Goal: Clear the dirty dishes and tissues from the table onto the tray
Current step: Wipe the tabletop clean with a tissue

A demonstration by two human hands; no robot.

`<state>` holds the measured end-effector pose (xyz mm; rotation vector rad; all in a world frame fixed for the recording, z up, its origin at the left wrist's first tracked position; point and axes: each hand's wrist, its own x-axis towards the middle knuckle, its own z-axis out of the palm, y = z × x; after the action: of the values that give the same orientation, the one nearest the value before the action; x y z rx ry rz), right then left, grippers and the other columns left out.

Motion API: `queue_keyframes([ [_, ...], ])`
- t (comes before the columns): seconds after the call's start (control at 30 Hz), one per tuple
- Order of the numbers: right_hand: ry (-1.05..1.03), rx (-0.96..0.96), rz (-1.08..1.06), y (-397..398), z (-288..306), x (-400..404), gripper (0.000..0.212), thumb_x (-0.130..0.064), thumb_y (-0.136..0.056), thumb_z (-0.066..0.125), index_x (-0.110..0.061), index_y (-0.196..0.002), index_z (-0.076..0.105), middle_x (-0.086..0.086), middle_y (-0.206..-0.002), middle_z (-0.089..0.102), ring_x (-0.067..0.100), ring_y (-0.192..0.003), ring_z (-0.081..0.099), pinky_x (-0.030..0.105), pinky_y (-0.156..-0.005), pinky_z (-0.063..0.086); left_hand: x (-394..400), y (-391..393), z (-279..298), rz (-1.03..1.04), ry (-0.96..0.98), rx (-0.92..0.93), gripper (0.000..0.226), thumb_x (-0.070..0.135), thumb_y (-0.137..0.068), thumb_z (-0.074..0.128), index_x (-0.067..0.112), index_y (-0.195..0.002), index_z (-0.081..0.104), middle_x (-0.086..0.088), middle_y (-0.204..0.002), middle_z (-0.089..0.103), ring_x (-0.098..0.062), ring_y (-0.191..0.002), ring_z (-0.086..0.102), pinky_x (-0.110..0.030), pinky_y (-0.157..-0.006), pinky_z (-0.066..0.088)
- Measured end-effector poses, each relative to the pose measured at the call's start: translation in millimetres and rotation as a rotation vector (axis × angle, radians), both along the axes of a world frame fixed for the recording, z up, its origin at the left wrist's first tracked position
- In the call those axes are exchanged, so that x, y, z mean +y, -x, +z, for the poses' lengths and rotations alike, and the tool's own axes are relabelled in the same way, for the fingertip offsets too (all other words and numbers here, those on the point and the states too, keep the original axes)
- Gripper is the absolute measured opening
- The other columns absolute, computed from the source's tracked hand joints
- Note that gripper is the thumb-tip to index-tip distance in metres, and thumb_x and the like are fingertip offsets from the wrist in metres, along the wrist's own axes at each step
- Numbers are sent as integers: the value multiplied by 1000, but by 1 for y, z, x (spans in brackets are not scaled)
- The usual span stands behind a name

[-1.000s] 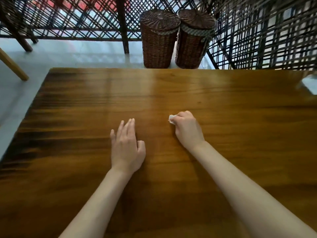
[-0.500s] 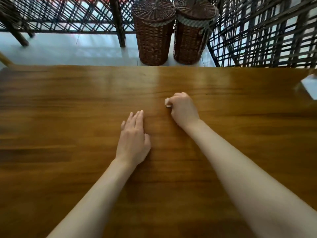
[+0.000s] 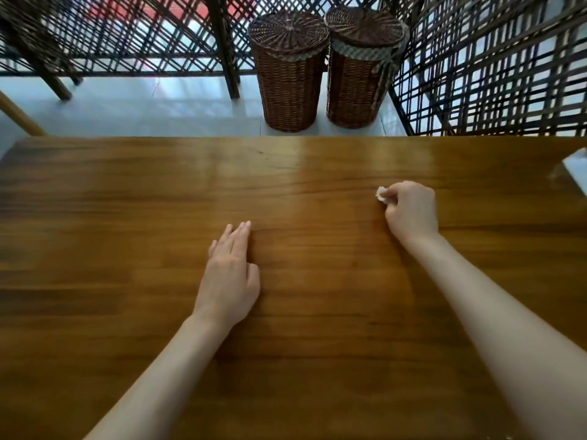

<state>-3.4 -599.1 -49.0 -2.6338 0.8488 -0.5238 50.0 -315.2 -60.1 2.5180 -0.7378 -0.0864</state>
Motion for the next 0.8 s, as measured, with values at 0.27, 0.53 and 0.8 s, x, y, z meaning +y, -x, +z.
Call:
queue_keyframes([
  [0.27,-46,-140,131,-34,4,49,17,-1,-87,58,-7,-91,73,10,-87,70,29,-82,59,37,-74,47,-10,-66,-1,120,-66,-134,58,13,-92,42,13,-147,27,-3,-152,30,-19,-144,16,-39,-116,5],
  [0.53,-59,-61,315,-91,-5,109,20,-2,-86,56,-11,-89,74,7,-83,62,21,-85,54,28,-71,44,-33,-98,-10,108,-75,-82,58,20,-93,39,17,-148,24,0,-154,26,-16,-144,14,-41,-116,5],
  [0.8,-15,93,26,-62,7,26,20,-3,-87,57,-11,-91,75,6,-84,65,23,-83,57,26,-73,41,-29,-99,-10,64,-82,-52,58,23,-93,41,18,-148,25,0,-155,25,-17,-145,13,-41,-116,6],
])
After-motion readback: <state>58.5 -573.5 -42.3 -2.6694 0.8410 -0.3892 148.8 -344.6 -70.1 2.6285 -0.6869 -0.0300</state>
